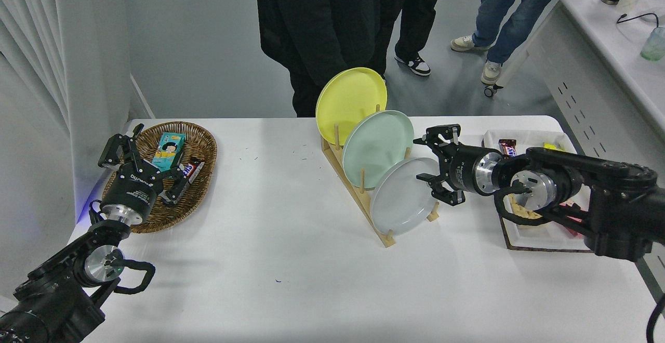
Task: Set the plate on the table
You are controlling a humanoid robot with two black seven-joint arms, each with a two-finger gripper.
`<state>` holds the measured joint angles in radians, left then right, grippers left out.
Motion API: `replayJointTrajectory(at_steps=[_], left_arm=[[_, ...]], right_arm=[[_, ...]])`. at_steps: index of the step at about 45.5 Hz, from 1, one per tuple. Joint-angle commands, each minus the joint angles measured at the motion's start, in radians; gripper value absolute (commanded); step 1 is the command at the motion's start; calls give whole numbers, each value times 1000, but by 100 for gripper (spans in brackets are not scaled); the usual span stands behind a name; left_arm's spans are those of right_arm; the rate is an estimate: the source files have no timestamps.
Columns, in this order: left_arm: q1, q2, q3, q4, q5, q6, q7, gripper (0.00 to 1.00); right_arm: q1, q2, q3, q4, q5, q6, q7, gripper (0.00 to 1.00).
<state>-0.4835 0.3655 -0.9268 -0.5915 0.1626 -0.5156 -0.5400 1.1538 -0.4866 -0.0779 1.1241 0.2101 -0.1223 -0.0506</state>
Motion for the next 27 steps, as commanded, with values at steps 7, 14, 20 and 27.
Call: replayJointTrajectory(at_steps=[7,14,20,27], left_arm=[[0,0,0,-1,0,0,0,98],[-1,0,0,-1,0,0,0,98],[0,0,0,-1,0,0,0,98],[-1,0,0,-1,0,0,0,98]], right_arm=[[3,22,0,-3,3,0,0,61],[3,22,1,-1,8,0,0,58],[4,22,1,-1,8,0,0,55],[6,22,3,0,11,0,0,50]])
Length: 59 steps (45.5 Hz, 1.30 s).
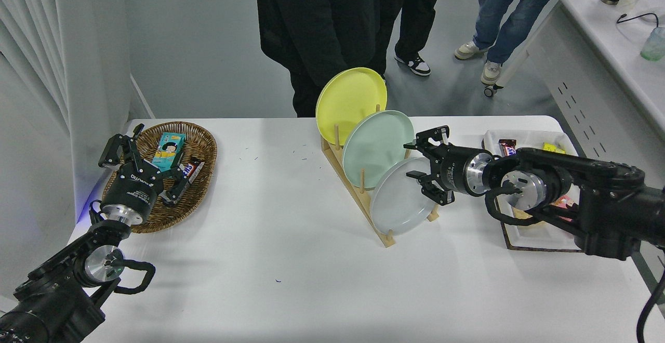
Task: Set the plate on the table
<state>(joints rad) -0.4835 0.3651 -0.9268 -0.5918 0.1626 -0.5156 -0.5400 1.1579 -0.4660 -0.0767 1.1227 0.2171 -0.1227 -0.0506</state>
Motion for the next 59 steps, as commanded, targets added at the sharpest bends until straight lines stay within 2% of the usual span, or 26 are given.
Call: replayJointTrajectory(at_steps=[1,16,20,30,34,46,59], left_arm=[[-1,1,0,0,0,0,0,98],[0,0,-1,1,0,0,0,98],[0,0,0,0,0,0,0,98],[-1,0,0,0,0,0,0,98],[-1,0,0,0,0,-1,0,98],[0,0,0,0,0,0,0,98],[0,0,-1,0,0,0,0,98]], right_arm=[[2,1,2,2,5,0,0,49],[6,1,2,6,13,0,0,42],[6,1,2,6,13,0,0,36],[8,1,2,6,15,0,0,35],[6,1,2,6,13,0,0,31],[8,-2,2,8,15,0,0,30],[9,-2,2,9,15,0,0,24]])
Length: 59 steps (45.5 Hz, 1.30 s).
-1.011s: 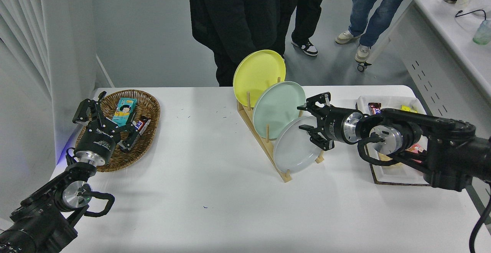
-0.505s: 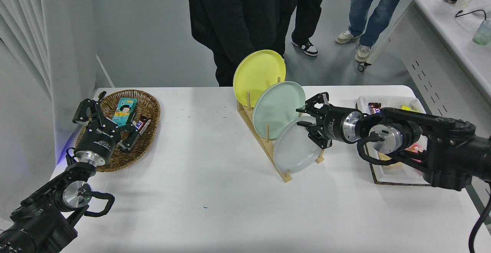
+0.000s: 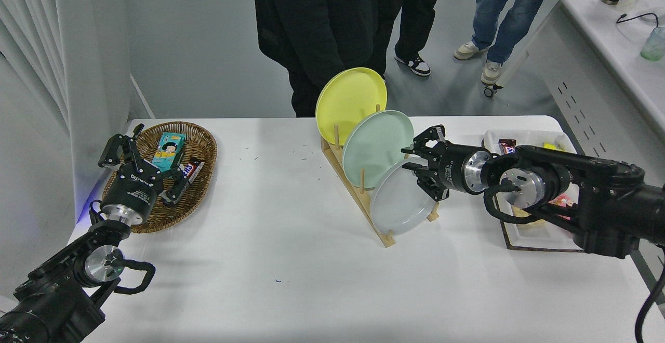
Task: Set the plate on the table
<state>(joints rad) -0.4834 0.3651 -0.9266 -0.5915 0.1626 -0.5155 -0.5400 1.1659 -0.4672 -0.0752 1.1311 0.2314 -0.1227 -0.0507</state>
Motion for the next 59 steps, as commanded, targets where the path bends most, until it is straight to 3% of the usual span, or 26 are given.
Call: replayJointTrajectory(at_steps=[1,59], left_arm=[[0,0,0,-1,0,0,0,98],[0,0,0,-1,0,0,0,98]], right_arm=[[1,-1,0,1,0,0,0,24],[14,-11,0,12,25,3,-1,12]])
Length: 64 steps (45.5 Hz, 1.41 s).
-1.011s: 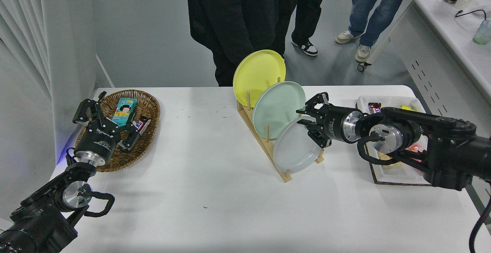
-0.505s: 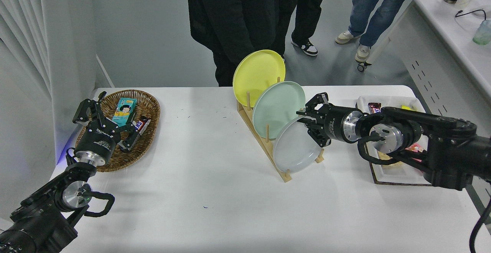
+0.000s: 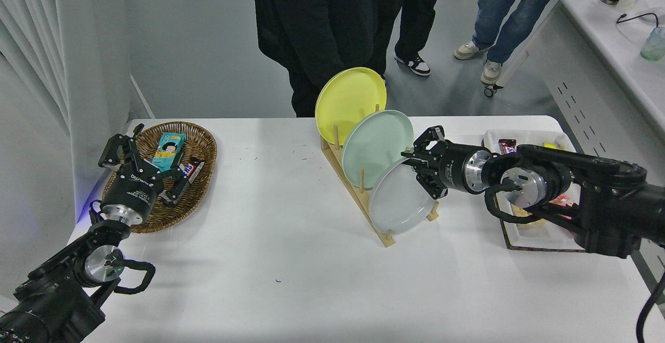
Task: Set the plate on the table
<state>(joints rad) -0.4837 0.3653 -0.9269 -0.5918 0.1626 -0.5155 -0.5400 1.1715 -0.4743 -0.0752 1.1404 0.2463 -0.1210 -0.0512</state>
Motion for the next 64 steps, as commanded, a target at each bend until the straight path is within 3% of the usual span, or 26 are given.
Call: replayJointTrajectory(at_steps=[1,64], left_arm=[[0,0,0,1,0,0,0,98],[0,0,0,1,0,0,0,98]], right_arm=[[8,-6,0,2,11,1,-1,12],[63,-72,-5,73,60,1,-1,2]])
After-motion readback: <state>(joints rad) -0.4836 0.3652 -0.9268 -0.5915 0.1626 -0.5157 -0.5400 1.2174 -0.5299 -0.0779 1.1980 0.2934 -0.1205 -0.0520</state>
